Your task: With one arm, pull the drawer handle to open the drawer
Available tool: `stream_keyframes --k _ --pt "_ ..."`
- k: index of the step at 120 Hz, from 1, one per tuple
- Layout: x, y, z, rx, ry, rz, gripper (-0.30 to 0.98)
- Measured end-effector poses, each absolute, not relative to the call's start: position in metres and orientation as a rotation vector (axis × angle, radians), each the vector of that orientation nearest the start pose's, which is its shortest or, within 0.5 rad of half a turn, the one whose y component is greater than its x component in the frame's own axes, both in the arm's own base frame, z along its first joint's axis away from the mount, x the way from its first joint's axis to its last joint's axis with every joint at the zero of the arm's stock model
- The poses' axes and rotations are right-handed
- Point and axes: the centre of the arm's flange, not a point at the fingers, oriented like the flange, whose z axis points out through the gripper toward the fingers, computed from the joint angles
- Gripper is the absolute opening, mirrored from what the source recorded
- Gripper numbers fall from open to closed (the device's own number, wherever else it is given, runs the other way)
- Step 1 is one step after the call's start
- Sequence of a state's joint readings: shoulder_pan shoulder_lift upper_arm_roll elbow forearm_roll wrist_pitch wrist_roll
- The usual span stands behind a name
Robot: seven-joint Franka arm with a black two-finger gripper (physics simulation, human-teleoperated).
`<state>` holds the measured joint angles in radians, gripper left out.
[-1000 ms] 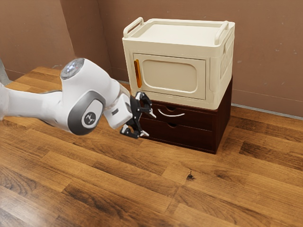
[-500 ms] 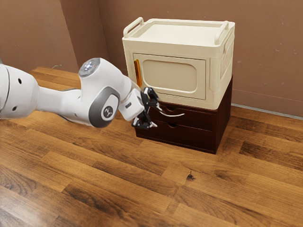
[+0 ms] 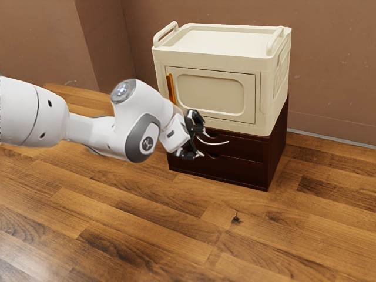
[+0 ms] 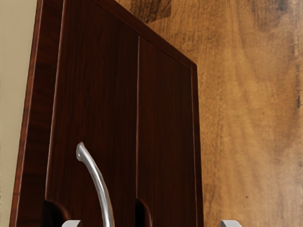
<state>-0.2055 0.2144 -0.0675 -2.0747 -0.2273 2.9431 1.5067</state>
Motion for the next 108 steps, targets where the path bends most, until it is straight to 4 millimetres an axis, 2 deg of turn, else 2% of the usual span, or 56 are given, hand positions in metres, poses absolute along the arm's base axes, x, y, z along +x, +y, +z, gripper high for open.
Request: stream_keyframes --k 21,66,108 --pt "0.617 -0.155 0.395 -1.942 1.931 -0.866 0.32" --pt "0.633 -0.165 0.383 -1.824 2.002 -0.814 0.25" --pt "0.645 -0.159 0.377 -1.828 1.99 -0.81 0.22"
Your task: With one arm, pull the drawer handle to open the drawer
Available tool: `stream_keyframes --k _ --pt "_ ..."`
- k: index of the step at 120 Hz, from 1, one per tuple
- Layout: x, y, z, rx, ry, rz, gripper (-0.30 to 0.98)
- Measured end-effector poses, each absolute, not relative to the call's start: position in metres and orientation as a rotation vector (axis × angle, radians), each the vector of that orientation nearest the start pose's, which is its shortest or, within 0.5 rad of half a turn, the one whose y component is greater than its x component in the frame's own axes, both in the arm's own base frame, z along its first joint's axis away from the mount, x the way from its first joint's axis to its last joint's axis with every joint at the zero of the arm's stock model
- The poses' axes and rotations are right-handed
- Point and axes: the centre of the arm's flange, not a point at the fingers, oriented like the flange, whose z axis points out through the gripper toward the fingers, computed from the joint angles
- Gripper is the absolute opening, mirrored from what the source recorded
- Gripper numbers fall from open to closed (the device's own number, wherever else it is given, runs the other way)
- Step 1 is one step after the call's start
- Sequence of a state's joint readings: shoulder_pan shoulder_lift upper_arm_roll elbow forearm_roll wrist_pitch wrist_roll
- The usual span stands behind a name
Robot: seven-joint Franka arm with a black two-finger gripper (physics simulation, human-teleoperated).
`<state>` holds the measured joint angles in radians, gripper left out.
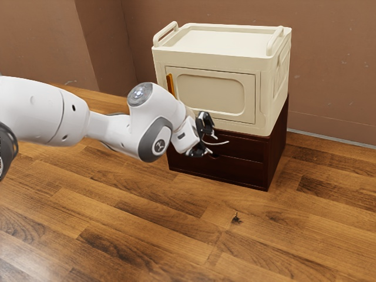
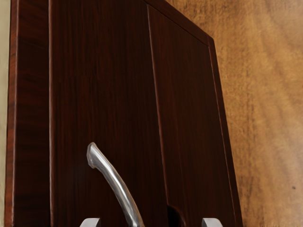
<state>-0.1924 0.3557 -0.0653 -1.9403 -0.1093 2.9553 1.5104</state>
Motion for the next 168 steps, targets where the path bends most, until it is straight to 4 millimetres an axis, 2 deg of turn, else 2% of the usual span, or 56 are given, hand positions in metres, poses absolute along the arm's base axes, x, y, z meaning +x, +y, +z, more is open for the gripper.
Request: stream_keyframes --k 20,71,105,168 --pt "0.649 -0.157 0.372 -1.837 1.987 -0.808 0.21" --pt "0.649 -0.155 0.372 -1.869 1.97 -0.818 0.03" --pt "0.646 -0.153 0.369 -1.902 1.958 -0.822 -0.02" --pt "0.616 -0.149 0.378 -1.91 1.969 -0.805 -0.05"
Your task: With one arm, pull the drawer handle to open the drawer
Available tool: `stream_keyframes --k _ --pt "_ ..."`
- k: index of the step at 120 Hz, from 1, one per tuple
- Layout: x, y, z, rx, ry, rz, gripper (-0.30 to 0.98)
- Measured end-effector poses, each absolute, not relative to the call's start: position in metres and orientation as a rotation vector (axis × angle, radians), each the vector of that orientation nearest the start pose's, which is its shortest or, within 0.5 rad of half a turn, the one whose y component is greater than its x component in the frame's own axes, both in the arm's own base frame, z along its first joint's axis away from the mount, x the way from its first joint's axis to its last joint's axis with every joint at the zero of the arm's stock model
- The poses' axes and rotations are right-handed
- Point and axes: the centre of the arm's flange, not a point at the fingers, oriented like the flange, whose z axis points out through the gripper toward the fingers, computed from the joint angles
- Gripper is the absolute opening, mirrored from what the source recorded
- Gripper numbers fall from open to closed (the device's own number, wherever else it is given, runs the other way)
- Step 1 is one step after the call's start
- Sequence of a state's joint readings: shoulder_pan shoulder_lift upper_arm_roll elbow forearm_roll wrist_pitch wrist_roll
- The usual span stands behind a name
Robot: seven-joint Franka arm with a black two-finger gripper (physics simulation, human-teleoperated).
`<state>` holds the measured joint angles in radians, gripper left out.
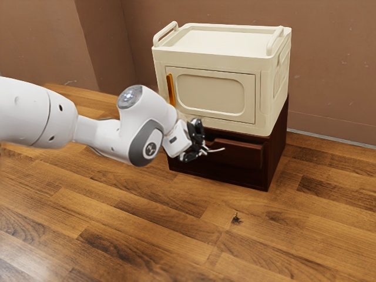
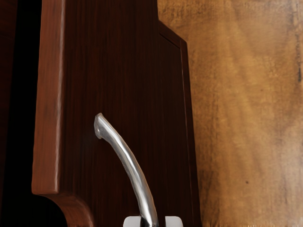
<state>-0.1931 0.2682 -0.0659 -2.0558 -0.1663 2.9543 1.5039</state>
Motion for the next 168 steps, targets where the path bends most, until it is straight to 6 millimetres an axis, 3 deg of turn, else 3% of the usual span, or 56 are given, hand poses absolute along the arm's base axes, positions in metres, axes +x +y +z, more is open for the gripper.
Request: stream_keyframes --k 168 --pt "0.55 -0.158 0.376 -1.902 2.039 -0.754 0.0"
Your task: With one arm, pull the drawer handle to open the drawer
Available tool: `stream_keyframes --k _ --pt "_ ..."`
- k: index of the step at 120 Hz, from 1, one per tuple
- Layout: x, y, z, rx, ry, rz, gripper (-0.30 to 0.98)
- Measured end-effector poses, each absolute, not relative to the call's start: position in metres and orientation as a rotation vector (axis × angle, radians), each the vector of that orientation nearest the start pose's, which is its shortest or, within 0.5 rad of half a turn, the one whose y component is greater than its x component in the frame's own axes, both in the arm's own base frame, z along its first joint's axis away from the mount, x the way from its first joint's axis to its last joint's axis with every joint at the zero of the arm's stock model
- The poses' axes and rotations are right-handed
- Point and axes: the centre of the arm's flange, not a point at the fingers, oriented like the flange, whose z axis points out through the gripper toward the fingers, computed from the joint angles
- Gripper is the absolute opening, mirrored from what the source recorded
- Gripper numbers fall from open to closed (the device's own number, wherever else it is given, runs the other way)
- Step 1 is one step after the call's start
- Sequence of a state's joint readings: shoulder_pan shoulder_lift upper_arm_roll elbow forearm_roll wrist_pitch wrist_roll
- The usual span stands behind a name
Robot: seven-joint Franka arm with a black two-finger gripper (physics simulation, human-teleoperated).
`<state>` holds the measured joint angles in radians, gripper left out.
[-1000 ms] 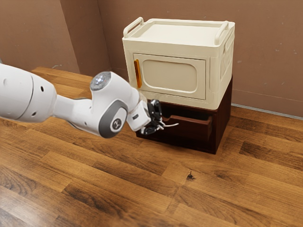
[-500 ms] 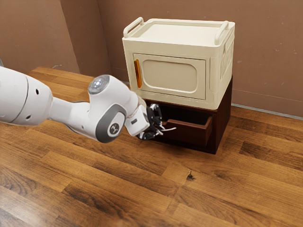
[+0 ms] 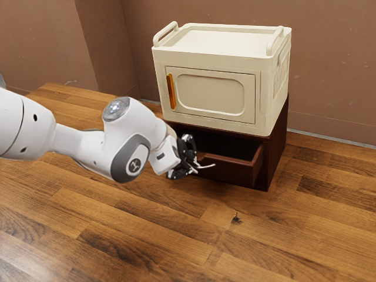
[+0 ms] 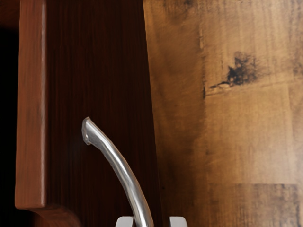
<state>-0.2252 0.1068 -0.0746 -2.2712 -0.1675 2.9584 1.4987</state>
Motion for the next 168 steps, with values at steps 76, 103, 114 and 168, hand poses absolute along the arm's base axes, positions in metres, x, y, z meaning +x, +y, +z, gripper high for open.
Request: stream_keyframes --k 76,103,114,168 --pt "0.516 -0.161 0.376 -1.895 2.065 -0.737 0.0" --pt "0.505 -0.158 0.378 -1.898 2.065 -0.733 -0.01" --pt "0.503 -0.158 0.378 -1.899 2.065 -0.732 -0.01" --pt "0.456 -0.162 0.406 -1.841 2.071 -0.773 0.01"
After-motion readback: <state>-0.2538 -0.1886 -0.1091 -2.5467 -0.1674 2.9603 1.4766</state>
